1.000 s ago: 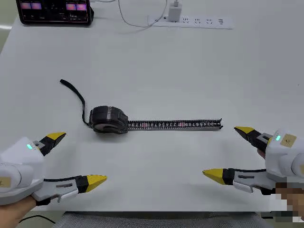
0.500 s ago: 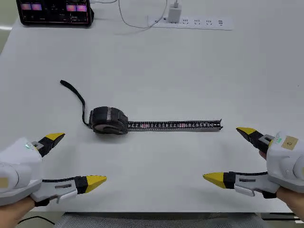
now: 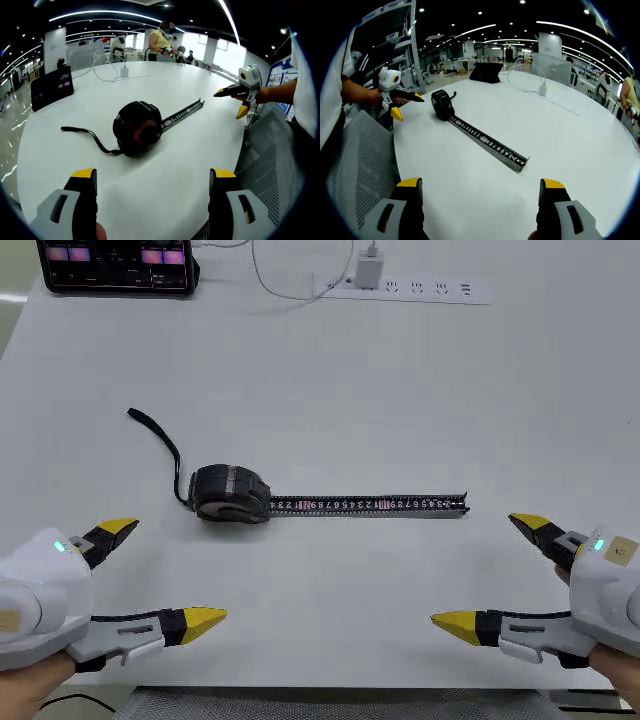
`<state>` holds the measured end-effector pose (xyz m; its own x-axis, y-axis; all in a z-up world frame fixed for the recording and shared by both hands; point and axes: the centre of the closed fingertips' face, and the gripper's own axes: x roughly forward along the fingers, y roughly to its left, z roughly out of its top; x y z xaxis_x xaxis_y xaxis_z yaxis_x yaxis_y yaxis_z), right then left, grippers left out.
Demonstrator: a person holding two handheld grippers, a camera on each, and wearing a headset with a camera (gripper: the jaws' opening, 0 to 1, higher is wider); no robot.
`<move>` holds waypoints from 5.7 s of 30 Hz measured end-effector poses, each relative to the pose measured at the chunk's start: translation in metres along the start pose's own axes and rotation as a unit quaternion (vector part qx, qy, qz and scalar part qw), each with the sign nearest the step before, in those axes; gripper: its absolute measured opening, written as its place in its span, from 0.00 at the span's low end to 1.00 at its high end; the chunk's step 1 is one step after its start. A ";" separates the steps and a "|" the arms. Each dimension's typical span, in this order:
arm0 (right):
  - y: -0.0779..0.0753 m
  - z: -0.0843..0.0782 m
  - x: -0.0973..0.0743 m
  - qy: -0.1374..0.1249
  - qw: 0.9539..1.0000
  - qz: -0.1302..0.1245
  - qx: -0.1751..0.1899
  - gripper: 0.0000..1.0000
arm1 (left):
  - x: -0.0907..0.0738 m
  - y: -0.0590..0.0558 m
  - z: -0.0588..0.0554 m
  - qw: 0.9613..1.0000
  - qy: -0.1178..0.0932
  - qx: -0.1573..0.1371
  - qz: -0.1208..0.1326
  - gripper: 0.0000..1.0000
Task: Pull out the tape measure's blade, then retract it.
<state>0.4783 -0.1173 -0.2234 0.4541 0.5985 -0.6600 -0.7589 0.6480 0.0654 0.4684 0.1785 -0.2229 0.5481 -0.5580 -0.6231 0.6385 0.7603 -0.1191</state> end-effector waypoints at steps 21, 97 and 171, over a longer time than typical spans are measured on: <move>-0.001 -0.006 -0.007 -0.005 1.000 -0.006 0.010 0.96 | -0.003 -0.001 -0.002 1.000 0.000 -0.006 0.002 0.90; -0.002 -0.001 -0.003 -0.003 1.000 0.005 0.000 0.92 | 0.023 -0.011 0.019 1.000 -0.008 -0.003 -0.005 0.88; -0.041 0.013 0.016 0.074 0.991 0.051 -0.095 0.71 | 0.069 0.010 0.051 0.989 -0.038 -0.092 0.105 0.80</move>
<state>0.5230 -0.1285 -0.2268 0.3089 0.5715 -0.7602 -0.8778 0.4790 0.0034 0.5403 0.1304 -0.2281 0.7016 -0.3999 -0.5897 0.4010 0.9058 -0.1371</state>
